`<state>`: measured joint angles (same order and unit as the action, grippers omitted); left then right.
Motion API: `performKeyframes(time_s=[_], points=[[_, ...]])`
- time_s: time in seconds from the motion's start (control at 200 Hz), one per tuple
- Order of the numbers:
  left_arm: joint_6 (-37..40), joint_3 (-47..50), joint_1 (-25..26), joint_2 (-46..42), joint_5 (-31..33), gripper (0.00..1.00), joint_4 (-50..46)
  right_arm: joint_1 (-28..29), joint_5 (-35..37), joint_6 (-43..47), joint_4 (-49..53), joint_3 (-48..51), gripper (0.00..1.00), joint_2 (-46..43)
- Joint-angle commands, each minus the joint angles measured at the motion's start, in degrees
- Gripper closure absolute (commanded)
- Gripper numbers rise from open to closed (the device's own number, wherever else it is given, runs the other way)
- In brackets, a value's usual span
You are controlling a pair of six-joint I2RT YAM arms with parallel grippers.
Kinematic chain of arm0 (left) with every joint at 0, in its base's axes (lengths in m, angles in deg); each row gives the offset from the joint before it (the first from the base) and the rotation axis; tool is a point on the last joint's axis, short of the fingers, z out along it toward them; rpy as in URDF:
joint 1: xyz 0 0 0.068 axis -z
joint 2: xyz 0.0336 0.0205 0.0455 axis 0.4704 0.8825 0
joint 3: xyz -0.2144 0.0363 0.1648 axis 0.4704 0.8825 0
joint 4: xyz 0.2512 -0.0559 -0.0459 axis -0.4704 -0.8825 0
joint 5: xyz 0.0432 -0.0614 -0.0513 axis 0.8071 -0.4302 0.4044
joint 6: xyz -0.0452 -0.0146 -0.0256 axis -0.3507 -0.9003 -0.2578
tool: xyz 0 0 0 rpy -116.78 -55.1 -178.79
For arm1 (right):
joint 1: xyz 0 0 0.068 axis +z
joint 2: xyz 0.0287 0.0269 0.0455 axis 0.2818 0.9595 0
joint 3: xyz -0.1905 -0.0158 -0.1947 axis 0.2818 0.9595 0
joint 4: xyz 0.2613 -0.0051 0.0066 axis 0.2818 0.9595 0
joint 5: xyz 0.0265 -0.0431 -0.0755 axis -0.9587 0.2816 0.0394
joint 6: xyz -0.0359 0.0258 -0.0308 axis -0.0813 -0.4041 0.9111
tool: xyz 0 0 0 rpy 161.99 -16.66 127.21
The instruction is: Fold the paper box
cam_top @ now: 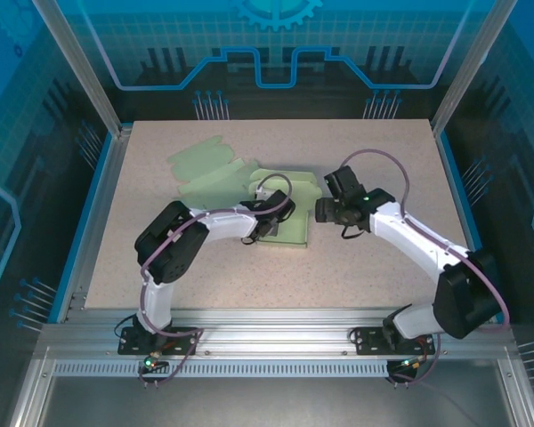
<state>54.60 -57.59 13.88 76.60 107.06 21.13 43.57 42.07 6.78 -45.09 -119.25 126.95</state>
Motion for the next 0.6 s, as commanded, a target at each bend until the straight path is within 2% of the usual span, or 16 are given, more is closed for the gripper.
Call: performKeyframes(time_s=[0.0,0.15,0.31,0.38,0.455,0.595], points=[[-0.82,-2.99,0.86,4.41,7.64,0.9,-12.67,-1.97,-0.16,-1.62,-1.75,2.24,0.2,-4.56],[-2.44,-3.85,1.89,7.28,9.78,0.95,-14.72,-3.98,-0.54,-2.09,-1.41,4.15,0.19,-8.19],[-3.5,-4.49,2.15,9.03,10.05,0.95,-15.34,-4.64,-0.87,-2.03,-1.16,4.83,0.19,-10.15],[-3.15,-3.59,2.1,7.96,11.28,0.88,-14.83,-4.57,-0.73,-2.24,-1.14,5.37,0.19,-10.65],[-2.1,-2.63,2.01,6.39,12.05,0.74,-13.92,-4.61,-0.68,-2.38,-1.15,5.78,0.18,-11.05],[-2.01,-1.47,1.98,3.43,10.33,0.68,-12.58,-4.61,-1.28,-2.55,-1.34,5.98,0.18,-11.33]])
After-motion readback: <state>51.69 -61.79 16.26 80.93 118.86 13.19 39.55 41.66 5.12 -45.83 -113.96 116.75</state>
